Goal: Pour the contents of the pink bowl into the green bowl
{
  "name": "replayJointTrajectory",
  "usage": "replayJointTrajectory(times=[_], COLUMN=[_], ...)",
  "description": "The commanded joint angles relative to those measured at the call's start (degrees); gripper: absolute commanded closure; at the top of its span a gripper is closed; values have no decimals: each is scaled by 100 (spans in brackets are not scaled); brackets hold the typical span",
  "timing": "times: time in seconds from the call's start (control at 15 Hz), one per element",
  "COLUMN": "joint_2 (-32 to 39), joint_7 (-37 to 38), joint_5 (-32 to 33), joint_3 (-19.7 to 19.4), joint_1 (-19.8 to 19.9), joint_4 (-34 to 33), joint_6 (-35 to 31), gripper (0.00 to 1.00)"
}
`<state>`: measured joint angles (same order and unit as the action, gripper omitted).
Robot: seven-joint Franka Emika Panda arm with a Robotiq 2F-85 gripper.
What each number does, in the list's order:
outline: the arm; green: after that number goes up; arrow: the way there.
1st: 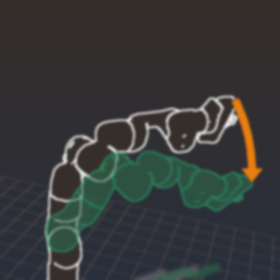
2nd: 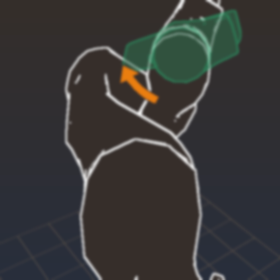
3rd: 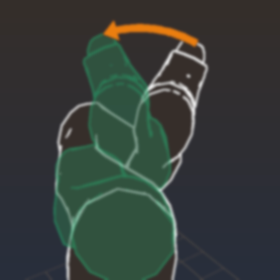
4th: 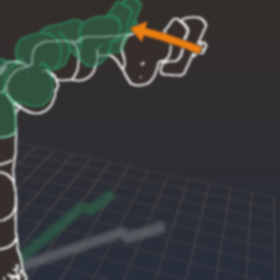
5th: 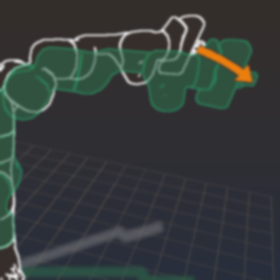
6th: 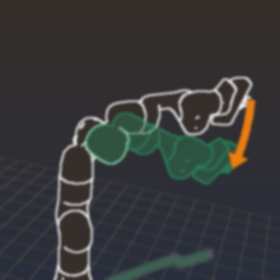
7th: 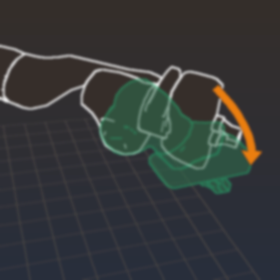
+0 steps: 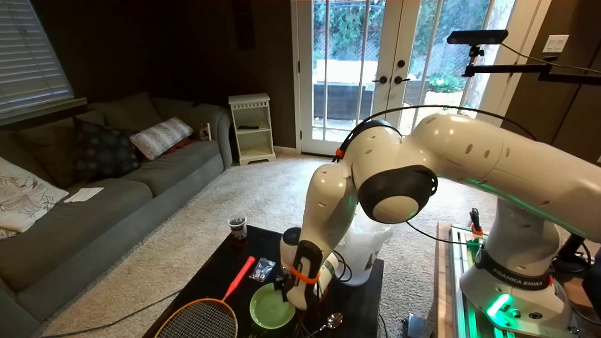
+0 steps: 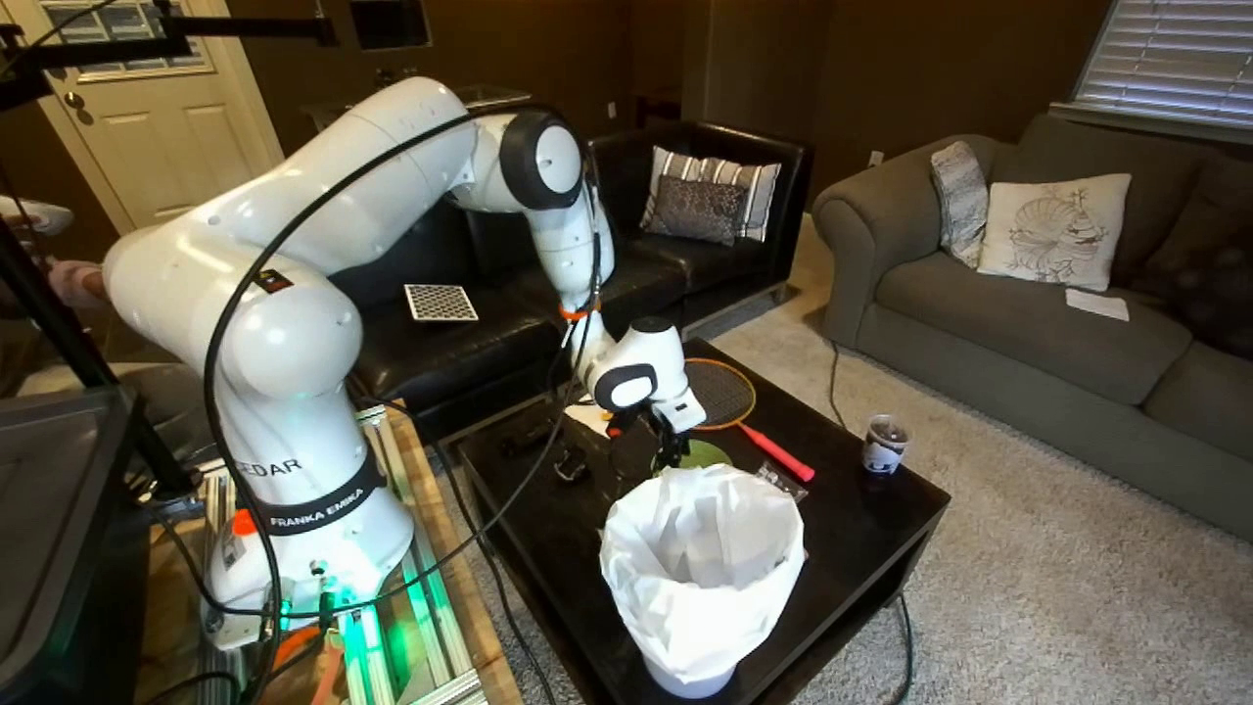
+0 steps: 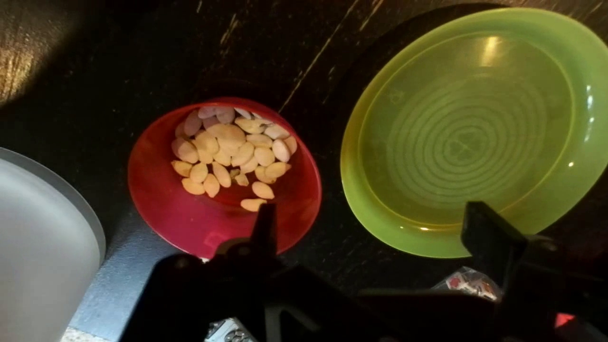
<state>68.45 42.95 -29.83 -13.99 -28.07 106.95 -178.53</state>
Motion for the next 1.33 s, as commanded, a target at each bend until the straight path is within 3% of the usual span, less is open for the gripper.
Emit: replayJointTrajectory(times=[0.0, 0.87, 0.93, 1.07, 1.27], joint_2=[313, 1071, 1110, 1188, 1274], joint_7=[659, 1849, 1912, 2044, 2213], joint_5=[191, 678, 714, 793, 903], joint_3=[-303, -439, -458, -514, -551], joint_1=[-285, 87, 100, 113, 153], joint_4=[-372, -1288, -1335, -1420, -1539], joint_6=[522, 822, 839, 905, 1027], gripper=[0, 2, 6, 29, 53])
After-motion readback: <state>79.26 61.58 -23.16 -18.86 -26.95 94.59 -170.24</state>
